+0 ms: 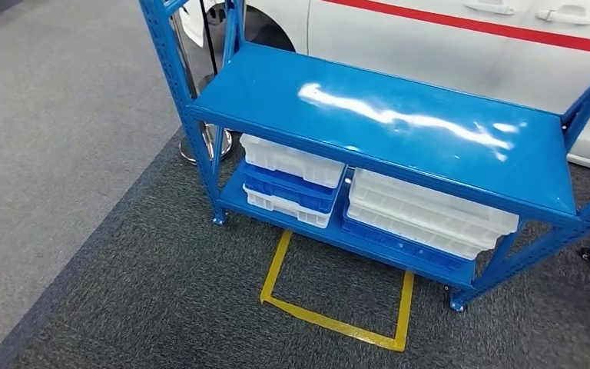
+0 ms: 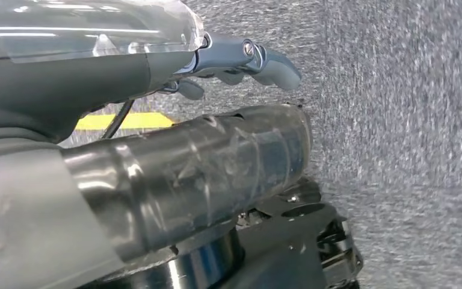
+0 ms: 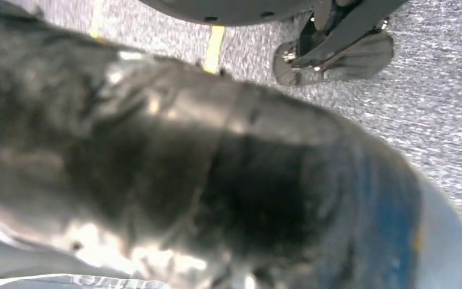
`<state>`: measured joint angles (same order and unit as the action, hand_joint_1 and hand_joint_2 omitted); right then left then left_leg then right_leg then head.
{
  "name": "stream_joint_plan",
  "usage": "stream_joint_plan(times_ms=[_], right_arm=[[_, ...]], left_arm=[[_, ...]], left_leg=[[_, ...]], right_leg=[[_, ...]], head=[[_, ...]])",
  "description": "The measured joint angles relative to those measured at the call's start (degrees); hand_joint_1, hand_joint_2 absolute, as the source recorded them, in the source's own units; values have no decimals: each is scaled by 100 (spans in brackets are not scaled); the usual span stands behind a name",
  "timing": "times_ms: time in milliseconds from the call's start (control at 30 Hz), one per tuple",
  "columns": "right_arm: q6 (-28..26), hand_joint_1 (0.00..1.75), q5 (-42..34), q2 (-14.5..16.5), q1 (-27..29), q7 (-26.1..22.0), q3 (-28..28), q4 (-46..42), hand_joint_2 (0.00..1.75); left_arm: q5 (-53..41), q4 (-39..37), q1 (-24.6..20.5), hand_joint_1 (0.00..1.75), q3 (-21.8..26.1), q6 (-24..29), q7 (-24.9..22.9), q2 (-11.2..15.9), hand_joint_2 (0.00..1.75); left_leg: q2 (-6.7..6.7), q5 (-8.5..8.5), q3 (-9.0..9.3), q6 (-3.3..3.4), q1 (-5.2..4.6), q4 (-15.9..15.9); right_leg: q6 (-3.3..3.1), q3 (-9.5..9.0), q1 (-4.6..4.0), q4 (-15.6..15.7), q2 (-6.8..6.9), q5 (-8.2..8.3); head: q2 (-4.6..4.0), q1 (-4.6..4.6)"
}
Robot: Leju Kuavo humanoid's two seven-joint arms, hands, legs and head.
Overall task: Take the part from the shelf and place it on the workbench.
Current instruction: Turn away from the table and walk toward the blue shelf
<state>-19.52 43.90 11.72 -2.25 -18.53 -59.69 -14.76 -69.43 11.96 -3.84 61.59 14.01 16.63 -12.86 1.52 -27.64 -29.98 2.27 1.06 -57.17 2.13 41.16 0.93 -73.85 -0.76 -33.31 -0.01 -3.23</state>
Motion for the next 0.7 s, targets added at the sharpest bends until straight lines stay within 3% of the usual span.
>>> stream_joint_plan(times_ms=[33, 67, 167, 233, 300, 333, 400, 433, 500, 533, 567, 633, 700], right_arm=[[11, 0, 10, 0, 4, 2, 0, 1, 0], [21, 0, 19, -1, 11, 3, 0, 2, 0], [42, 0, 34, -2, 15, 7, 0, 2, 0], [47, 0, 42, -3, 6, 11, 0, 1, 0], [46, 0, 49, -4, 14, 20, 0, 2, 0], [46, 0, 51, -4, 20, 27, 0, 2, 0], [45, 0, 58, -4, 15, 42, 0, 3, 0], [45, 0, 62, -4, 9, 48, 0, 3, 0], [44, 0, 74, -4, 4, 57, 0, 4, 0], [44, 0, 80, -4, 7, 62, 0, 4, 0], [42, 0, 90, -4, 10, 73, 0, 5, 0], [31, 0, 128, -3, 9, 125, 2, 6, 0], [24, 0, 174, 2, 8, 237, 5, 14, 0]], left_arm=[[1, 0, 3, 0, 0, 1, 1, 0, 0], [2, 0, 1, 0, 0, 1, 3, -1, 0], [4, 0, -11, 0, 0, -1, 19, -7, 0], [3, 0, -23, 0, 0, -4, 23, -7, 0], [1, 0, -47, 0, 0, -6, 23, -7, 0], [-1, 0, -56, 0, 0, -7, 23, -7, 0], [-2, 0, -56, 0, 0, -9, 22, -7, 0], [-3, 0, -48, 0, 0, -11, 21, -7, 0], [-3, 0, -25, 0, 0, -13, 18, -8, 0], [-3, 0, -14, 0, 0, -13, 16, -8, 0], [-5, 0, -7, 0, 0, -13, 15, -8, 0], [-18, 0, -5, 0, 0, -13, 7, -8, 0], [-37, 0, -23, 0, -1, -14, -7, -7, 0]], left_leg=[[83, -13, 7, -5, -3, -1], [156, -28, 21, -16, -3, -3], [329, -95, 86, -89, -18, -15], [412, -136, 115, -161, -42, -19], [472, -163, 161, -227, -44, -11], [416, -205, 171, -259, -33, -43], [155, -452, 35, -305, -8, -391], [13, -644, -126, -317, -1, -742], [-92, -930, -500, -329, 2, -1486], [-103, -920, -601, -328, 2, -1653], [-110, -791, -604, -318, 2, -1599], [-171, -329, -359, -268, 0, -923], [-276, -55, -126, -210, -16, -278]], right_leg=[[14, 36, 11, -84, 28, 23], [20, -52, 22, 69, 57, 155], [-39, -657, 8, 1179, 305, 628], [-128, -800, -34, 1464, 386, 666], [-208, -794, -39, 1466, 280, 671], [-243, -800, -27, 1484, 230, 680], [-321, -812, 1, 1521, 131, 707], [-346, -807, -6, 1525, 80, 711], [-375, -801, -26, 1519, -55, 711], [-379, -805, -34, 1515, -130, 710], [-379, -812, -39, 1510, -208, 708], [-370, -828, -42, 1497, -332, 700], [-330, -813, -54, 1467, -411, 690]], head=[[0, 1], [1, -1], [1, 0], [1, 3], [1, 4], [1, 4], [1, 7], [1, 9], [1, 10], [1, 10], [1, 10], [1, 10], [1, 9]])
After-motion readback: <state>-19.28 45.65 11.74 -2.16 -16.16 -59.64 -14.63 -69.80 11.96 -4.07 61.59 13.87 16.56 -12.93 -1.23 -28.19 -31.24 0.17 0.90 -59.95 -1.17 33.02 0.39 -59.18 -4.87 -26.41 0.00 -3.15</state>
